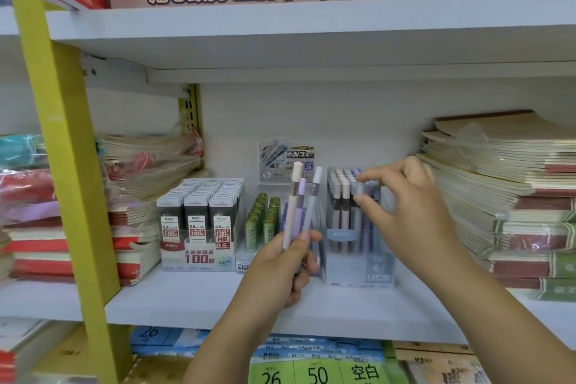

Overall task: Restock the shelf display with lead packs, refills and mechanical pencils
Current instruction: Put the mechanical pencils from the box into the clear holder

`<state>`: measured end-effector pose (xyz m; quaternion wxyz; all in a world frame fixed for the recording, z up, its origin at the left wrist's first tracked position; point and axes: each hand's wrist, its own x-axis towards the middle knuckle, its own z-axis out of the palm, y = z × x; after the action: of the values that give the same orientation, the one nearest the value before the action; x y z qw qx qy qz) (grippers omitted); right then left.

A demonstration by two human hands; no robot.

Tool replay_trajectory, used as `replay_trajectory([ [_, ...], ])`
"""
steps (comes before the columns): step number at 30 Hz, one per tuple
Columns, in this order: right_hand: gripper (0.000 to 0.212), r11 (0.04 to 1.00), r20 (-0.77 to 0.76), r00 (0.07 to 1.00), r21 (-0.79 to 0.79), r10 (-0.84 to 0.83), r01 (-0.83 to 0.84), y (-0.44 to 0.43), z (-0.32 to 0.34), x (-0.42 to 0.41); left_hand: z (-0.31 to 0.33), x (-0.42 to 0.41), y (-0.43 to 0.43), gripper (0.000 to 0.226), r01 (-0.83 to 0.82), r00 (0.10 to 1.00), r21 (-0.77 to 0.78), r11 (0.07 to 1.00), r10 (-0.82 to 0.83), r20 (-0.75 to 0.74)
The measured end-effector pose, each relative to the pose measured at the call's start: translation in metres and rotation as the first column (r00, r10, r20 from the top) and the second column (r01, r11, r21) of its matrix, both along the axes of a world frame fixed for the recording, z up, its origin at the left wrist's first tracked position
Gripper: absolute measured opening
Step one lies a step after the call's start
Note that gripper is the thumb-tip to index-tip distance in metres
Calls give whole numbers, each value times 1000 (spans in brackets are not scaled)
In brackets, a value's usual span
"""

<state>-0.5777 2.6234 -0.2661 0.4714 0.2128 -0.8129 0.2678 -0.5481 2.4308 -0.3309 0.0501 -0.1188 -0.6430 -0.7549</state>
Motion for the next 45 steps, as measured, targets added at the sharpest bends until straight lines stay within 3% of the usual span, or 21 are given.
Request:
replay_trajectory([
  [4, 23, 994, 56, 993, 43, -107, 105, -2, -2, 1, 4, 5, -2, 25, 83, 997, 30, 996, -83, 4],
  [6, 24, 997, 23, 997, -30, -67, 68, -5, 1, 7, 6, 8, -1, 26, 117, 993, 28, 993, -116, -3],
  [8, 24, 962, 98, 977, -218, 189, -164, -9, 7, 18, 7, 11, 0, 26, 150, 989, 17, 989, -149, -13],
  [10, 27, 820, 218, 835, -421, 505, -386, -17, 11, 27, 8, 13, 2, 26, 172, 985, -8, 985, -172, -17],
  [11, 29, 776, 248, 777, -460, 579, -431, -20, 12, 30, 8, 14, 4, 25, 184, 983, -27, 983, -185, -18],
  [13, 31, 749, 251, 749, -487, 613, -449, -25, 11, 35, 9, 15, 6, 25, 204, 979, -52, 978, -205, -17],
  [17, 28, 707, 35, 835, -552, 549, -442, -16, 20, 41, 11, 15, 4, 27, 127, 992, -49, 991, -127, 6],
  [20, 30, 806, -53, 902, -430, 427, -407, 1, 28, 41, 11, 12, -2, 24, 31, 999, -58, 998, -30, 17],
  [23, 29, 905, 54, 935, -277, 351, -324, 10, 26, 35, 11, 10, -6, 22, -22, 999, -81, 996, 24, 28],
  [28, 27, 939, 219, 922, -204, 319, -277, 7, 12, 23, 10, 9, -6, 21, -9, 999, -64, 998, 11, 32],
  [37, 32, 959, 219, 939, -159, 266, -234, 9, 11, 17, 9, 9, -8, 24, 5, 999, -32, 999, -4, 50],
  [42, 23, 996, 178, 981, 32, 71, -78, 8, 4, 11, 11, 11, -8, 27, 30, 999, -14, 999, -29, 32],
  [45, 21, 998, 189, 981, 26, 43, -49, 7, 4, 10, 13, 12, -7, 26, 68, 998, -23, 997, -67, 15],
])
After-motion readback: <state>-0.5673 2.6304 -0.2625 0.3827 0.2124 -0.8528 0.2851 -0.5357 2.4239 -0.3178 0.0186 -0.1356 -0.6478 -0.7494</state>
